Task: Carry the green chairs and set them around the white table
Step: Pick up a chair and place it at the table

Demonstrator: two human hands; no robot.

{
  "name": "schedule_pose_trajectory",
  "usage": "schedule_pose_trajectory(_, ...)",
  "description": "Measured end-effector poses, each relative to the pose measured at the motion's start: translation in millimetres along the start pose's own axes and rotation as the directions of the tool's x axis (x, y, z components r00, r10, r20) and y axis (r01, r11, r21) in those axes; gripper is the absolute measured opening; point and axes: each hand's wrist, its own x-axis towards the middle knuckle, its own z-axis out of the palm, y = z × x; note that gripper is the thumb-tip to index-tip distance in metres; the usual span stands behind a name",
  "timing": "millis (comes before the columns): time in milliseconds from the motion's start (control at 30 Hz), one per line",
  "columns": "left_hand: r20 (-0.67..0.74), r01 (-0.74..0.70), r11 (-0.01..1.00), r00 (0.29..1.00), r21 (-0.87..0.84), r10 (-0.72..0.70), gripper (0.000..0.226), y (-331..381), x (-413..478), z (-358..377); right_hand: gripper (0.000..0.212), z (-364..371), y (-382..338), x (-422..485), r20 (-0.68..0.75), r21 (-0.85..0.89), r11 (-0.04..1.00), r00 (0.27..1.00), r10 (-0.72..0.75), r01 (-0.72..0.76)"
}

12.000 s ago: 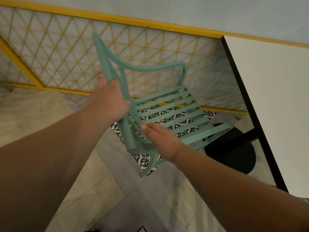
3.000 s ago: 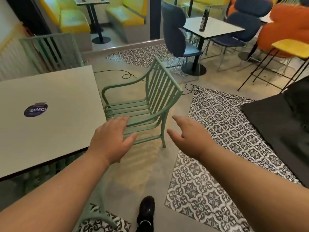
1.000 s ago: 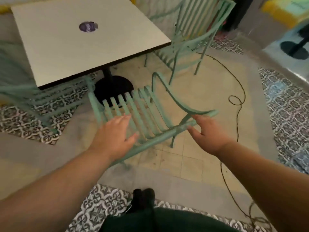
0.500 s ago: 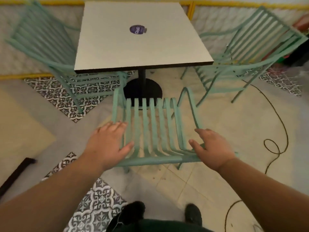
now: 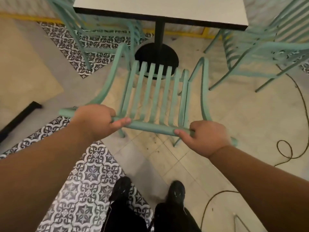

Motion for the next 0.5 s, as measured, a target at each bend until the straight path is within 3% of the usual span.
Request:
schedule_pose_trajectory(133,0.095,-0.091,0.996,0.992,0.022,0.089,0.117,-6.7,8.8,-6.8,0.082,0.5,1.5,2.6,-0.016,-0.016,1.000,1.000,0.017,-0.017)
schedule_pose_trajectory(333,0.008,-0.124,0.990,0.992,0.066,0.124,0.106,-4.9,2.3,-4.6,0.079,-2.5,-1.2,3.2,-0.015,-0.032,0.999,1.000,0.018,-0.018)
schedule_pose_trajectory(500,0.016,-0.103,0.995,0.995,-0.016,0.103,0.105,-7.4,8.1,-6.0,0.080,-4.0,-0.8,5.2,-0.003,-0.051,0.999,1.000,0.004,-0.004)
